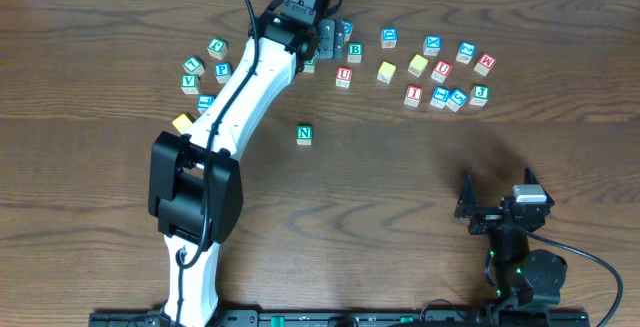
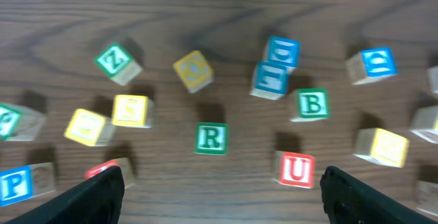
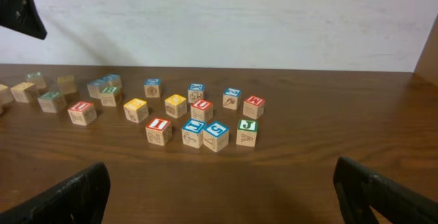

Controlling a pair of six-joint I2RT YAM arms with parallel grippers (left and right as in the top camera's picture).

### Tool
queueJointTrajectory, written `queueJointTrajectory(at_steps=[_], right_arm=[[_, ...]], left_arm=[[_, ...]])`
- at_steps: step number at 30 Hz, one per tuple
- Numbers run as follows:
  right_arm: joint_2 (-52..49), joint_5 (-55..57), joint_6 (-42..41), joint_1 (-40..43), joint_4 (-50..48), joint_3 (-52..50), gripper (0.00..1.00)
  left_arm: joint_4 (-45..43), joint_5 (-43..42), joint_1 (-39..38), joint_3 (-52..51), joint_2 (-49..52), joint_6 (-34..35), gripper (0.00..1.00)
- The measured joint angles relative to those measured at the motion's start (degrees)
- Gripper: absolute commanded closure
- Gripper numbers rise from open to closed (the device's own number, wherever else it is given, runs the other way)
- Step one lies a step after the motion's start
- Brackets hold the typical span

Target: Spell out NEURIPS

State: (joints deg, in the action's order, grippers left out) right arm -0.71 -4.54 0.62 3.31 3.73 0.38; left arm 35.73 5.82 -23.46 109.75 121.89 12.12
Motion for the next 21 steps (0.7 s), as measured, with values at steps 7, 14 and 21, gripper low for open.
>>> queueJointTrajectory(at_steps=[7,14,21], right_arm=[[0.0,0.0,0.0,0.0,0.0,0.0,0.01],[0.0,0.0,0.0,0.0,0.0,0.0,0.01],[0.0,0.0,0.0,0.0,0.0,0.0,0.01]], left_arm=[[4.9,2.3,4.3,0.0,0.0,1.2,0.12],[15.4,3.5,10.8,0.0,0.0,4.4,0.15],[28.3,3.6,11.5,0.0,0.0,4.7,0.21]])
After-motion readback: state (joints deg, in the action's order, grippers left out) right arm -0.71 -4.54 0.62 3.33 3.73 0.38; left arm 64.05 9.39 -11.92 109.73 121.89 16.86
